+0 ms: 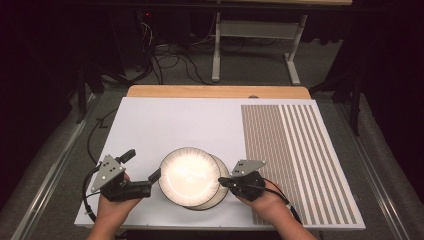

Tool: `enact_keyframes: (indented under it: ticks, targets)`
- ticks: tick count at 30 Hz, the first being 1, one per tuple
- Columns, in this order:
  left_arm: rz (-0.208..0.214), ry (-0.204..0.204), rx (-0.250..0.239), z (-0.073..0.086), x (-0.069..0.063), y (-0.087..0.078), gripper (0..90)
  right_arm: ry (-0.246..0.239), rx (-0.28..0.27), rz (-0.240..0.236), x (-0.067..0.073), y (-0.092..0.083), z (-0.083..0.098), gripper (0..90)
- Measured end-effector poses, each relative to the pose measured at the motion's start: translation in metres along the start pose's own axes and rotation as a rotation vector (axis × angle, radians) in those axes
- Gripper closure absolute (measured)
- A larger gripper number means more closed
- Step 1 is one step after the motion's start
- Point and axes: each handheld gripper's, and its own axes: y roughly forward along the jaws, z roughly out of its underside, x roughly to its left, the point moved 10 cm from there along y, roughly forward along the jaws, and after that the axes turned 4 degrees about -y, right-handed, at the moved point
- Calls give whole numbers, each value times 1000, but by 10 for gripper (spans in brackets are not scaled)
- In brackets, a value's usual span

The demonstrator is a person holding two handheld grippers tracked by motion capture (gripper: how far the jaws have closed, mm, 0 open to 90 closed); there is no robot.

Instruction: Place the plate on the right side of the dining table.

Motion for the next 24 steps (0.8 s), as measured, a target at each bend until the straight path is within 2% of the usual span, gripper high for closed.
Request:
enact_keyframes:
  ticks: [11, 19, 24]
  targets:
    - [3, -3, -2, -1, -2, 1, 2, 2, -8, -10, 2, 2, -1, 900]
    - [9, -2, 3, 0, -4, 2, 2, -3, 0, -27, 9, 9, -4, 900]
    - [20, -29, 13, 2, -3, 3, 2, -7, -2, -33, 11, 12, -7, 900]
